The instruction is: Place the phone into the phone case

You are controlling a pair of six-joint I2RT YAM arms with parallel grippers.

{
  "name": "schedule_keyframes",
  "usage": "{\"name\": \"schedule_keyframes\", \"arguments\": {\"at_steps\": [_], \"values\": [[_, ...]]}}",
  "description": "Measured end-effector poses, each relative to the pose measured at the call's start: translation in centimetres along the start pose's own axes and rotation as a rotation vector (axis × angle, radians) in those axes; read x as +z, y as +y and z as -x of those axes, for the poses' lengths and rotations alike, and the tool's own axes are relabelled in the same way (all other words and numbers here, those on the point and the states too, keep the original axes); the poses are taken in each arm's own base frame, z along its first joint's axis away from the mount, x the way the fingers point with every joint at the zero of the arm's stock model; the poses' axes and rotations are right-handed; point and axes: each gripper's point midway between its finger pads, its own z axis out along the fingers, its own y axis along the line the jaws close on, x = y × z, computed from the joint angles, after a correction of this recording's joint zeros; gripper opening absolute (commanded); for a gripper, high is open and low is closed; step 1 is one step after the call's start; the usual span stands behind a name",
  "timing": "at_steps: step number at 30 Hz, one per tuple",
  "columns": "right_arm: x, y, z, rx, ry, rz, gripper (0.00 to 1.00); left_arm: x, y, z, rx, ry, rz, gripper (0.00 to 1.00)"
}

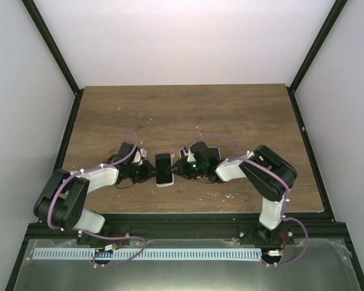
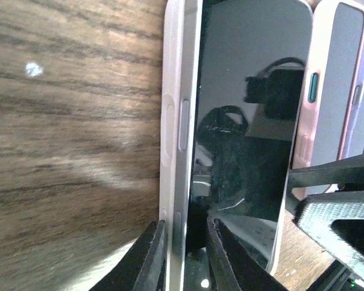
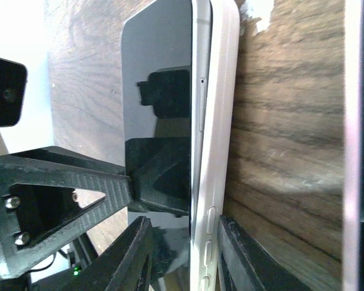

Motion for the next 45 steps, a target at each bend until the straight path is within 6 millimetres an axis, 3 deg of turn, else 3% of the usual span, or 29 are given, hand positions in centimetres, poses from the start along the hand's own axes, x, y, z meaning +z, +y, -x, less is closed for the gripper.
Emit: {"name": "schedule_keyframes", "arguments": {"at_steps": [12,23,39,45], "values": [[-0.3,1.6,-0.3,0.011,0.013,0.095,0.37,-0.3,0.4,-0.6,0.003,-0.013,-0.006,0.21],[-0.2,1.5,-0.2,0.013,0.021,0.124,0.37,-0.4,0.4,-0.6,-0.019,-0.032,-0.042,0.18],[0.3,1.6,-0.1,0.007,0.032,0.162,0.37,-0.6,0.6,-0.9,-0.033,-0.035,-0.039,0.22],[0.2,1.9,-0.2,0.000,0.037,0.177,0.36,-0.8,0.8,-0.9,-0.024,-0.031,-0.038,0.18]]}}
